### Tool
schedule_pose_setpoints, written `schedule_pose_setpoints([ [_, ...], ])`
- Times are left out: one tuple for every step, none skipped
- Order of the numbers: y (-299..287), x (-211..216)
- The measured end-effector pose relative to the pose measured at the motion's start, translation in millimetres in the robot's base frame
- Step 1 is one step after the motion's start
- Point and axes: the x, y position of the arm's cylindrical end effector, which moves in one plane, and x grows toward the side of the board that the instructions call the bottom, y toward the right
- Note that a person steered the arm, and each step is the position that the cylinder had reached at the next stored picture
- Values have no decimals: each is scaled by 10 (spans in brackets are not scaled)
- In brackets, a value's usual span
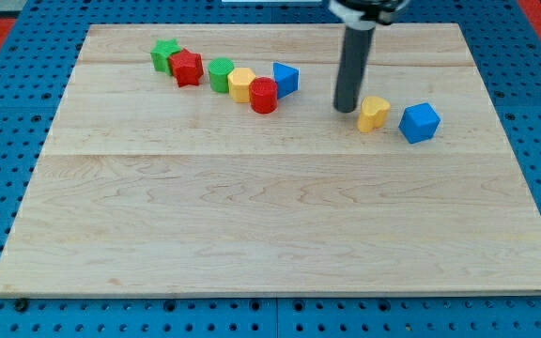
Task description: Move blue triangle vertically below to the yellow hexagon
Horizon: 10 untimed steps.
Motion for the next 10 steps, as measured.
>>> schedule_pose_setpoints([
  [139,28],
  [446,29],
  [411,-46],
  [53,-570],
  [-484,-889],
  [-841,-676],
  [-647,-521],
  [-598,-196],
  [-44,-41],
  [-624,-1],
])
